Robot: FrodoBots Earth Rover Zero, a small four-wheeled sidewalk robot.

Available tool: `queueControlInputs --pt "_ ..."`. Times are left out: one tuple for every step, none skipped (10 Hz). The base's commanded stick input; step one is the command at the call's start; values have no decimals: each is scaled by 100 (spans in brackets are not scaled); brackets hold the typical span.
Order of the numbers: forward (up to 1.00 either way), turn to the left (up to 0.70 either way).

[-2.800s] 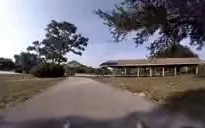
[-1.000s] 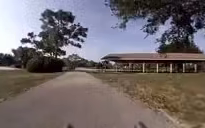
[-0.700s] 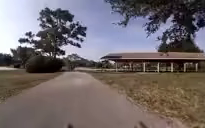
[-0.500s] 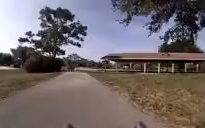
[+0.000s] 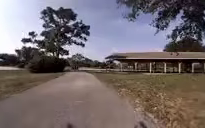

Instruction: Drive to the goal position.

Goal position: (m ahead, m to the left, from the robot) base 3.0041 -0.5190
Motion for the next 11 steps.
queueControlInputs --pt "100 0" --pt "100 0" --pt "100 0" --pt "100 5" --pt "100 13" --pt "100 23" --pt "100 34" --pt "100 17" --pt "100 1" --pt "100 0" --pt "100 0"
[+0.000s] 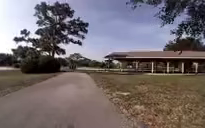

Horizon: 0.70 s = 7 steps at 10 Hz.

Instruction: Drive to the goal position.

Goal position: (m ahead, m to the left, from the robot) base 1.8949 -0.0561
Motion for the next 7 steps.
queueControlInputs --pt "100 0" --pt "100 0" --pt "100 0" --pt "100 0" --pt "100 0" --pt "100 0" --pt "100 2"
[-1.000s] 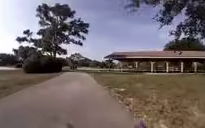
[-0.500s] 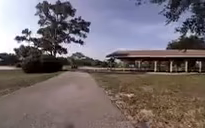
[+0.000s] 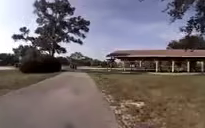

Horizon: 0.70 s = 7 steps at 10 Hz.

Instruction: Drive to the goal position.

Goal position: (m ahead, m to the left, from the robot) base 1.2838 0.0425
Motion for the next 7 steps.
queueControlInputs --pt "100 3" --pt "100 10" --pt "100 25" --pt "100 37" --pt "100 38" --pt "100 40" --pt "100 40"
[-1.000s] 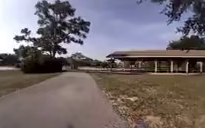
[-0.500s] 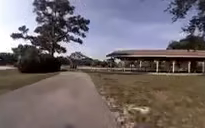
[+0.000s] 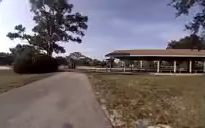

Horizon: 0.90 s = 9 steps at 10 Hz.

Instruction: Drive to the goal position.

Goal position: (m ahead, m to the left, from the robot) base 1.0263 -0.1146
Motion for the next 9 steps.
queueControlInputs --pt "100 40" --pt "100 40" --pt "100 40" --pt "100 40" --pt "100 40" --pt "100 40" --pt "100 40" --pt "100 40" --pt "100 40"
